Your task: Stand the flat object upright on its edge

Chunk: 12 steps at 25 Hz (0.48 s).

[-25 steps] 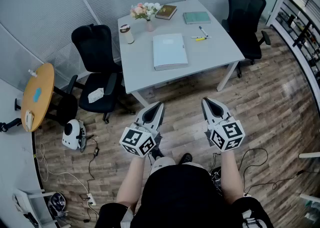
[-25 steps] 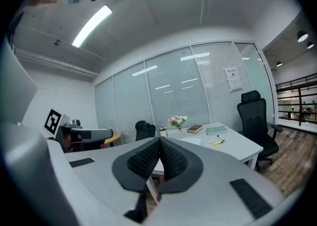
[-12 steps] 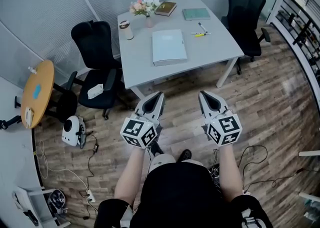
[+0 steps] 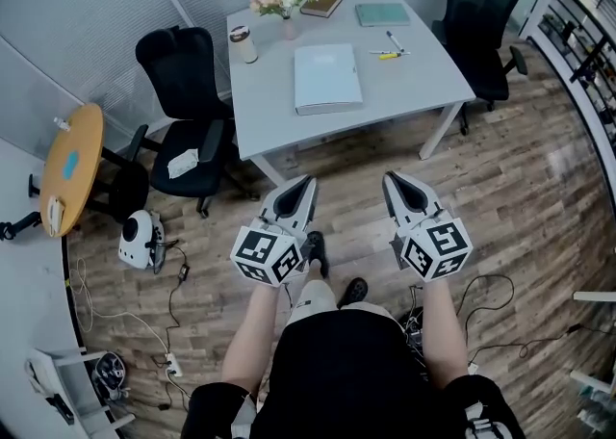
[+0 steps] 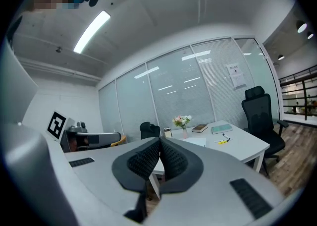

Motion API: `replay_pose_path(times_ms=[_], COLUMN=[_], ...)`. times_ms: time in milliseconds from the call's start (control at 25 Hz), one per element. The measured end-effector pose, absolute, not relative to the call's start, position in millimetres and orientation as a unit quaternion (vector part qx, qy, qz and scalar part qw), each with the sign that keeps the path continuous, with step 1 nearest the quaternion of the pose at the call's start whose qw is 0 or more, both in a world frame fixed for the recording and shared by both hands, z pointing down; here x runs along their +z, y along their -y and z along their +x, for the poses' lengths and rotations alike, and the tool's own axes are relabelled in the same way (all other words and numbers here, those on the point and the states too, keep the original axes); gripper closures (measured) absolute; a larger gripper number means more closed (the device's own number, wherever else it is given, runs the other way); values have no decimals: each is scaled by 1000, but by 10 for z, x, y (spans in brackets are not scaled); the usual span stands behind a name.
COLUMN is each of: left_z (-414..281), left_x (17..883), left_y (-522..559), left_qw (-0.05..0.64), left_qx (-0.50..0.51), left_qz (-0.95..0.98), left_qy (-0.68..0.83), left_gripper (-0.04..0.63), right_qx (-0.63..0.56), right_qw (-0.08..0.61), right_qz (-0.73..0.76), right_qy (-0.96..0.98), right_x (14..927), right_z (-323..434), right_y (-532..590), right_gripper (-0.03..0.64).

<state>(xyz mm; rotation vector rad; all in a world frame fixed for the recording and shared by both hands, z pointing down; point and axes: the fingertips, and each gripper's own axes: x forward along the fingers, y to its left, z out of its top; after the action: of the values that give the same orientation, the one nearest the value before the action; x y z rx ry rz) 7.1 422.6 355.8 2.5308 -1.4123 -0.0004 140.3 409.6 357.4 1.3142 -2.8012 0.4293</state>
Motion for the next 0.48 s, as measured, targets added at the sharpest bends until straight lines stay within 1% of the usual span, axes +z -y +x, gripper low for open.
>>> replay_pose_path(times_ms=[80,320,480], left_z=[3,-98,-180], left_x=[3576,3691,3660], left_y=[-4153,-3722,-3320], left_qw=[123,136,117], left_qx=[1,20,45], left_qz=[865,873,878], left_qy=[486,468,461], left_gripper=[572,572,574], right_qx=[127,80,83], right_qw=[17,10,17], right_qz=[426,413,416], right_qy=[896,907,905], right_x=[3601,3521,3494], right_z=[1360,1164,1042], right_y=[-4028,-3743,-3357], right_gripper=[600,600,600])
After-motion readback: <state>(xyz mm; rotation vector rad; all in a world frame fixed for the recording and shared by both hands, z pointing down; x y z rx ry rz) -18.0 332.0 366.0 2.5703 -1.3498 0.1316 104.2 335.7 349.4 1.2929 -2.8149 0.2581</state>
